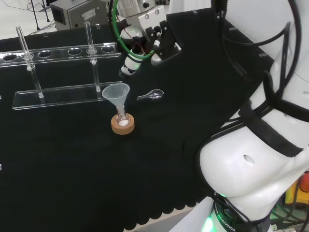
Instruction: Remove the funnel from the round-bottom flask.
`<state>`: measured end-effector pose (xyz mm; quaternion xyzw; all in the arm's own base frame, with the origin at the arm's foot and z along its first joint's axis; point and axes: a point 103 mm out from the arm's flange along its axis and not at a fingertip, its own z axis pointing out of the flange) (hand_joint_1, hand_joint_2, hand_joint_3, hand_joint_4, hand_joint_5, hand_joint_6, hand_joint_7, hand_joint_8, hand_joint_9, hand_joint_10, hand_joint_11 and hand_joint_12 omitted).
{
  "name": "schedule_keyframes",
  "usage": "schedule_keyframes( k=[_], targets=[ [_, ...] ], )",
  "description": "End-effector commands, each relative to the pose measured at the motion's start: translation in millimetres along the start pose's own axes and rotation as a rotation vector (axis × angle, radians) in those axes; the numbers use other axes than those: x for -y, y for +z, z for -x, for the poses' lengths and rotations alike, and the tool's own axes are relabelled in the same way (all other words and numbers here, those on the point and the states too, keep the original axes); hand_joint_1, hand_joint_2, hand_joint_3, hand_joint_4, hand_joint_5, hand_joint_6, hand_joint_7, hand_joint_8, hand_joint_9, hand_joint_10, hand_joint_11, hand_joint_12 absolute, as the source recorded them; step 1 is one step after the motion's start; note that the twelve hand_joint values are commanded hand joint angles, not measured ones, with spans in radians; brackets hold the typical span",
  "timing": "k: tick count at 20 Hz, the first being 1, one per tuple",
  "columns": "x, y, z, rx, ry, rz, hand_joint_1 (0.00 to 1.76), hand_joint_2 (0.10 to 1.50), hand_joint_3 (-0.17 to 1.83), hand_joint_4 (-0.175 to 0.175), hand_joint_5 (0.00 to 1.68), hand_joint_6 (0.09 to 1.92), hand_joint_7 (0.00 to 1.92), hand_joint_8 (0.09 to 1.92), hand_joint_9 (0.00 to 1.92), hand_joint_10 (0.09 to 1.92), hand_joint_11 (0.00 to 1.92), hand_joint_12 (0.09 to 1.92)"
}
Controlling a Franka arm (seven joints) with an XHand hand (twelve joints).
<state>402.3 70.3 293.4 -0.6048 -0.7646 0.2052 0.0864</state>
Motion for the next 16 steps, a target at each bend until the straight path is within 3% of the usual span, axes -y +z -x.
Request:
schedule_keyframes(
  k=[1,8,16],
  targets=[
    [-24,6,-28,0.001,-0.088,-0.128,0.64,0.62,0.49,-0.048,0.3,0.09,0.26,0.7,0.6,0.58,0.67,1.27],
    [-40,2,-49,0.068,-0.128,-0.173,0.62,0.63,0.47,-0.045,0.28,0.09,0.24,0.7,0.56,0.63,0.67,1.28],
    [-56,10,-64,0.159,-0.143,-0.239,0.62,0.63,0.46,-0.044,0.28,0.09,0.25,0.7,0.54,0.63,0.67,1.28]
  ],
)
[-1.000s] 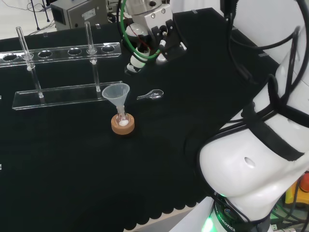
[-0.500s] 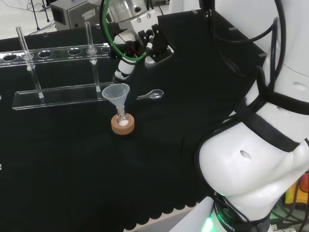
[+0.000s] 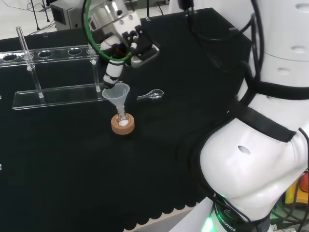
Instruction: Remove the funnel from the round-bottom flask.
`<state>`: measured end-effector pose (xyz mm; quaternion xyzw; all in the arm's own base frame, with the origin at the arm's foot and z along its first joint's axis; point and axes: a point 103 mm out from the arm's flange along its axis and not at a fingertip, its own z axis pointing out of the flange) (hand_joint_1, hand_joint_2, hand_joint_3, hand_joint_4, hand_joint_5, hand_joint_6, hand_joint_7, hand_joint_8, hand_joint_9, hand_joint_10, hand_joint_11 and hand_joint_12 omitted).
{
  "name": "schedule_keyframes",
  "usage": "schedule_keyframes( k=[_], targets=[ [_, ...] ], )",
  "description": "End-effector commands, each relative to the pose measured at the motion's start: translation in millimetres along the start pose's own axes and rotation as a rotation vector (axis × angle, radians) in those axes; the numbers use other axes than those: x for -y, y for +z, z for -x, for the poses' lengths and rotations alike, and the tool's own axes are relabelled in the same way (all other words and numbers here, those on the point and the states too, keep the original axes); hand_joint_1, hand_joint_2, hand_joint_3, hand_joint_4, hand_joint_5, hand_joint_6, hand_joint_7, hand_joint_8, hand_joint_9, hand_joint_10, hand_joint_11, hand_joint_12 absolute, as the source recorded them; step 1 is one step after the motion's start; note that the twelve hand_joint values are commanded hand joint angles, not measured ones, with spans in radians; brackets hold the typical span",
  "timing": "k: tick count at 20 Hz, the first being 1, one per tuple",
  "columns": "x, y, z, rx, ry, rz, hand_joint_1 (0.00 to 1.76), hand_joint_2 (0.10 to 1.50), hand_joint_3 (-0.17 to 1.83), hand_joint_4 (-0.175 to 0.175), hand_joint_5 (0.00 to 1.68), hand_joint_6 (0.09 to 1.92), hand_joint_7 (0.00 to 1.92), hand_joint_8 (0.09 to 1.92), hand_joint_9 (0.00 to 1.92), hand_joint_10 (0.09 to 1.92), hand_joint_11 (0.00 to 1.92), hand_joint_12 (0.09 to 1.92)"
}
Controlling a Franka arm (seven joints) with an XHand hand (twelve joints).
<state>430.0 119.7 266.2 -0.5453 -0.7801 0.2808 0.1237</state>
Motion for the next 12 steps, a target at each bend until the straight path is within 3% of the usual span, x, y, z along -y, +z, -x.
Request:
schedule_keyframes(
  k=[1,12],
  targets=[
    [-16.1,3.4,-20.2,0.104,-0.025,-0.087,0.62,0.63,0.46,-0.043,0.28,0.09,0.25,0.7,0.52,0.64,0.66,1.28],
    [-22.1,10.2,-13.4,0.152,0.001,-0.137,0.62,0.64,0.43,-0.033,0.27,0.09,0.17,0.66,0.39,0.7,0.57,1.33]
  ],
)
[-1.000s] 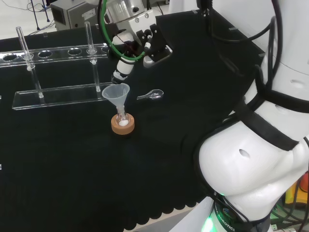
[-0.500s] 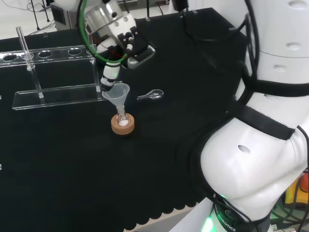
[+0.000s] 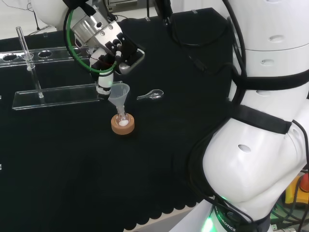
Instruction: Remove the funnel from the round-bottom flask.
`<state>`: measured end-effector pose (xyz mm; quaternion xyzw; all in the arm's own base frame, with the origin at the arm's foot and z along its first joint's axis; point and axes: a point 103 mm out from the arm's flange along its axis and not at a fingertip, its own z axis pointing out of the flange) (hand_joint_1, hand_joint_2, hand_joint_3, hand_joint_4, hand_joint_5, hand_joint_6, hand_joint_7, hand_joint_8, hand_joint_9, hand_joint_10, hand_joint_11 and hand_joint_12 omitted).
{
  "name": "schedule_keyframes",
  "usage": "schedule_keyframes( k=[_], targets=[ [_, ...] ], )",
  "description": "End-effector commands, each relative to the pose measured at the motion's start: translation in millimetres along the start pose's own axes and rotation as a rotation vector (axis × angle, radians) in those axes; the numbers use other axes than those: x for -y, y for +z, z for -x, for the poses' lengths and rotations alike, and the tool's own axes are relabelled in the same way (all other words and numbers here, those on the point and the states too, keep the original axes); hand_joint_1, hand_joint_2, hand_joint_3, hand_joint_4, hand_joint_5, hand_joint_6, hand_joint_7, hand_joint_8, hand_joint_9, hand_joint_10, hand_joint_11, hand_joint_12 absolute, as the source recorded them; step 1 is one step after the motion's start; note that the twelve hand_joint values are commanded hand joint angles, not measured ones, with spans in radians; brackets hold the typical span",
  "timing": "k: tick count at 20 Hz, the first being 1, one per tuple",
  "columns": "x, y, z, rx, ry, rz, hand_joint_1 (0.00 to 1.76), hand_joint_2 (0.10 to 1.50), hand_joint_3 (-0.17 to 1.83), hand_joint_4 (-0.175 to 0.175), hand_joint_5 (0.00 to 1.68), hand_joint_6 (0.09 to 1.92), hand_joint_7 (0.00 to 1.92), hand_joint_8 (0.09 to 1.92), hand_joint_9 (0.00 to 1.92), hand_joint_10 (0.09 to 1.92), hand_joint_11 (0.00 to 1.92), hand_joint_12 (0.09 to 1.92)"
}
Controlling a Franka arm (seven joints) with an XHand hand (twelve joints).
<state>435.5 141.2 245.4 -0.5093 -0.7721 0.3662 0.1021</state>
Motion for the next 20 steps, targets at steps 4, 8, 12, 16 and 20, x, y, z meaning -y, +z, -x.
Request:
schedule_keyframes(
  k=[4,8,12,16,20],
  targets=[
    [-4,9,12,0.003,0.008,-0.025,0.61,0.64,0.41,-0.028,0.26,0.09,0.13,0.66,0.31,0.74,0.51,1.37],
    [-8,15,13,-0.018,0.003,-0.019,0.6,0.64,0.41,-0.025,0.25,0.09,0.11,0.65,0.29,0.75,0.49,1.38],
    [-13,21,13,-0.017,0.003,-0.023,0.6,0.64,0.41,-0.025,0.25,0.09,0.1,0.65,0.28,0.76,0.48,1.38],
    [-17,25,13,-0.016,0.005,-0.032,0.6,0.64,0.4,-0.026,0.25,0.09,0.1,0.65,0.31,0.77,0.49,1.39],
    [-15,30,21,-0.021,0.006,-0.033,0.6,0.65,0.4,-0.027,0.25,0.09,0.11,0.66,0.33,0.77,0.49,1.38]
  ],
)
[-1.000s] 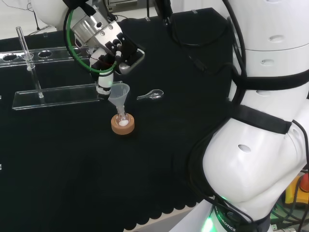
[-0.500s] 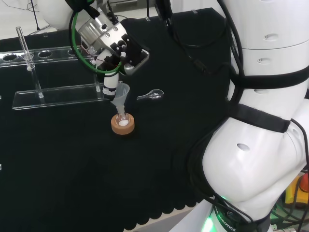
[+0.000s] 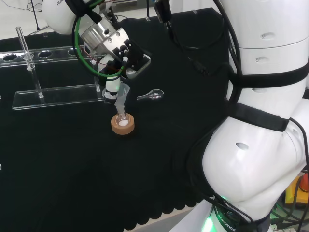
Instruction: Remove the funnel from the round-bottom flask.
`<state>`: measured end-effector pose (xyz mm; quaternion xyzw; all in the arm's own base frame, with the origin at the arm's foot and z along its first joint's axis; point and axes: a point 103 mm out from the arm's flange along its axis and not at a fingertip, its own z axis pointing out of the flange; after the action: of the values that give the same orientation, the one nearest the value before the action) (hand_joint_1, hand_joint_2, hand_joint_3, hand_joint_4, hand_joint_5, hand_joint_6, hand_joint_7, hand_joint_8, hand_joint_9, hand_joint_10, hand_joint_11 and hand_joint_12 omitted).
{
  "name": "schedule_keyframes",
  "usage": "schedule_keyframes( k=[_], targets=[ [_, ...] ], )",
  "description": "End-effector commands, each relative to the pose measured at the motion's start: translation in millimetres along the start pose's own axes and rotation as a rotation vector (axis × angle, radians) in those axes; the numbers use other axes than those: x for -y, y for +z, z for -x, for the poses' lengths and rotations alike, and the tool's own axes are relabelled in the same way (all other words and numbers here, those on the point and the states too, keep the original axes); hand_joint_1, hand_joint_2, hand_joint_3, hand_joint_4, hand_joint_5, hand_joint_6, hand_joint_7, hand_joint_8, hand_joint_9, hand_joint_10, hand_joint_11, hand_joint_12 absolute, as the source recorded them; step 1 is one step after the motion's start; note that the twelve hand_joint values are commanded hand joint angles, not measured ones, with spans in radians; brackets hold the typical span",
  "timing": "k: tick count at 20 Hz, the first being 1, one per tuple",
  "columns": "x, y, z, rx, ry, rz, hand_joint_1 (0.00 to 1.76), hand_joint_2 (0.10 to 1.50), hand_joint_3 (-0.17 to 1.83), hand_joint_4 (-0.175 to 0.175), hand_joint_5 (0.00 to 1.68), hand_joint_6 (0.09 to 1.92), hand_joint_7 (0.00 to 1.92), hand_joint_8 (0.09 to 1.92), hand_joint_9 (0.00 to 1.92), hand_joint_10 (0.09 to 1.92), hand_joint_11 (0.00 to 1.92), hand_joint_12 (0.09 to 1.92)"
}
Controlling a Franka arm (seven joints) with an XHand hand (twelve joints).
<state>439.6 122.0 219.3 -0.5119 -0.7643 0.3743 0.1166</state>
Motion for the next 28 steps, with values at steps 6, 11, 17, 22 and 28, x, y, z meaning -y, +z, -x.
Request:
schedule_keyframes(
  k=[6,11,17,22,28],
  targets=[
    [-2,10,5,0.031,0.028,-0.012,0.62,0.65,0.4,-0.027,0.26,0.09,0.12,0.66,0.36,0.76,0.51,1.37],
    [-9,9,-2,0.09,0.037,-0.062,0.63,0.65,0.4,-0.026,0.27,0.09,0.13,0.66,0.38,0.75,0.53,1.36],
    [-5,19,15,0.06,0.024,-0.031,0.65,0.65,0.4,-0.026,0.27,0.09,0.14,0.66,0.42,0.71,0.54,1.35],
    [-4,19,14,0.092,0.059,-0.033,0.75,0.65,0.44,-0.032,0.37,0.09,0.24,0.65,0.59,0.61,0.59,1.3],
    [3,18,15,0.12,0.079,0.097,0.82,0.64,0.54,-0.021,0.63,0.11,0.52,0.62,0.86,0.49,0.7,1.24]
  ],
)
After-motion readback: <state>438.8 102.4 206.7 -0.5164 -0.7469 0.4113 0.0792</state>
